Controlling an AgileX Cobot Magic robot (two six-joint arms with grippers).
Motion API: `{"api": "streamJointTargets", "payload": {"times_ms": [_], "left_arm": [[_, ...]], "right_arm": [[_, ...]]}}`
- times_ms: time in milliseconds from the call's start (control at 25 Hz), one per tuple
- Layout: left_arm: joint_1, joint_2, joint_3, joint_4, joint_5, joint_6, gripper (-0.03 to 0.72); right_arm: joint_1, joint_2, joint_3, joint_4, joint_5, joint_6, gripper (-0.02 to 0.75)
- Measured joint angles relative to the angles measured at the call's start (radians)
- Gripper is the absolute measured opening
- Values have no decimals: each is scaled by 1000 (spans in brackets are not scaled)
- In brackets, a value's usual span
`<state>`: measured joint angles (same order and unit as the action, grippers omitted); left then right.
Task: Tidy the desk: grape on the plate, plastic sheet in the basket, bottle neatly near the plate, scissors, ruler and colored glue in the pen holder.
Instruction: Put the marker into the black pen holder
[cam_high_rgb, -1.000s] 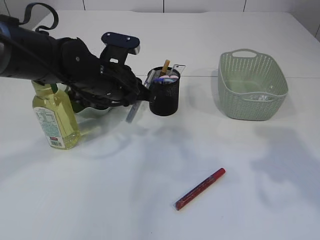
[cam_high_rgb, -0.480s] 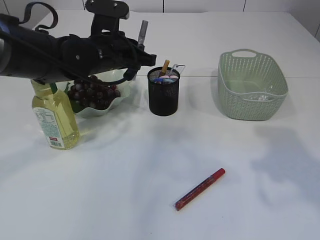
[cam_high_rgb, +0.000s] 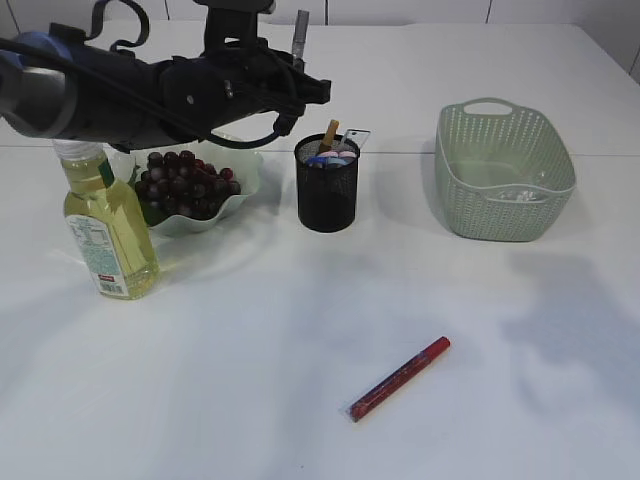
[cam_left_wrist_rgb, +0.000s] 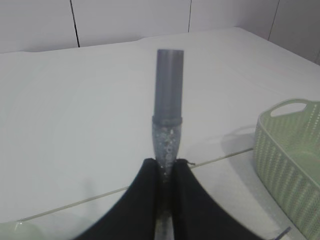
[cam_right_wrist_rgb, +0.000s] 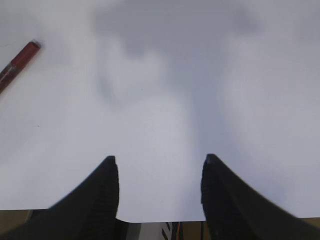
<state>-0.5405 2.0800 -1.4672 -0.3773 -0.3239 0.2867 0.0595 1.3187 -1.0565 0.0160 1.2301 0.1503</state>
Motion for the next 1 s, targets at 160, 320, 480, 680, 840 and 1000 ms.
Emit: {"api": "streamJointTargets", "payload": {"times_ms": [160,320,480,680,840,1000], "left_arm": [[-6,24,-9,0,-28,-14,30],[-16,53,-35,4,-32,-17,30],[-18,90,-80,8,-32,-19,30],[-18,114,-85,8,-32,-39,30],[-18,138,-100,8,-32,-45,30],[-18,166,-130,8,-32,-49,30]], "right_arm": [[0,0,0,0,0,0,423],[0,0,0,0,0,0,423],[0,0,0,0,0,0,423],[0,0,0,-2,0,0,423],[0,0,0,-6,0,0,422],[0,0,0,-6,0,0,433]]}}
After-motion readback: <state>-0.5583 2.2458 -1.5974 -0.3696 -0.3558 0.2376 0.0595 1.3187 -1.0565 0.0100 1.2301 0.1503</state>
